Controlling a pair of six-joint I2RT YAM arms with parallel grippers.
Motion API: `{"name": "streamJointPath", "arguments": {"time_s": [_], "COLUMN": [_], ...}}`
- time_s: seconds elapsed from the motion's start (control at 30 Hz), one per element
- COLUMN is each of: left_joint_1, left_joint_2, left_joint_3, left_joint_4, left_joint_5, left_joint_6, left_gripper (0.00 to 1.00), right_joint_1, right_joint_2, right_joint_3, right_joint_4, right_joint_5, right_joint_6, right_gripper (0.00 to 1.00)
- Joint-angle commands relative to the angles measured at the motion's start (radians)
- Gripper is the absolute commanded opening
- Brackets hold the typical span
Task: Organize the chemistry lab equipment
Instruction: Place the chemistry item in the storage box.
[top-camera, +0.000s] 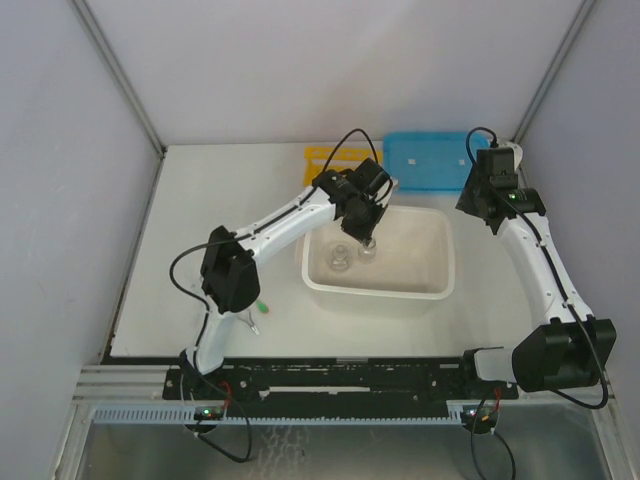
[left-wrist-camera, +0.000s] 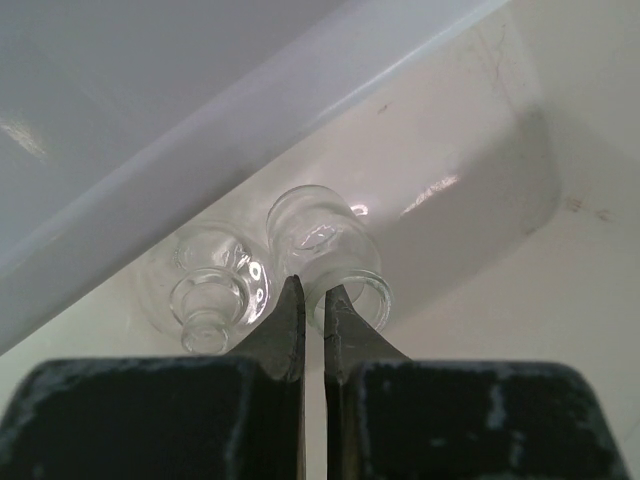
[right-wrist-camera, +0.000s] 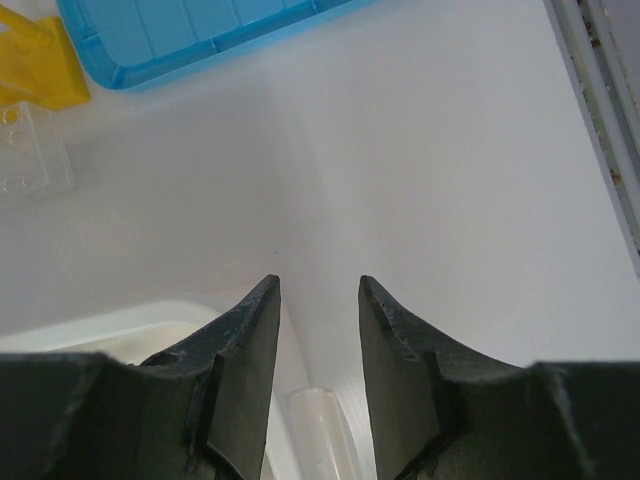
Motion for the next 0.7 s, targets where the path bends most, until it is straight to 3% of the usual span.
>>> {"name": "streamJointPath", "arguments": {"time_s": [0.0, 0.67], "left_joint_1": [-0.002, -0.002], "left_joint_2": [-0.014, 0.027], "left_joint_3": [-0.061, -0.11], "left_joint_4": [0.108, 0.147], "left_joint_5": [0.043, 0.055], "left_joint_6": [0.026, 0.058], "left_gripper": [0.0, 0.0], "right_joint_1": [-0.007, -0.006], "right_joint_2": [-0.035, -0.016], "right_joint_3": [0.008, 0.007], "right_joint_4": [0.011, 0.002], "right_joint_5": [0.019, 0.024], "right_joint_6": [-0.005, 0.001], "right_gripper": [0.37, 0.37]}}
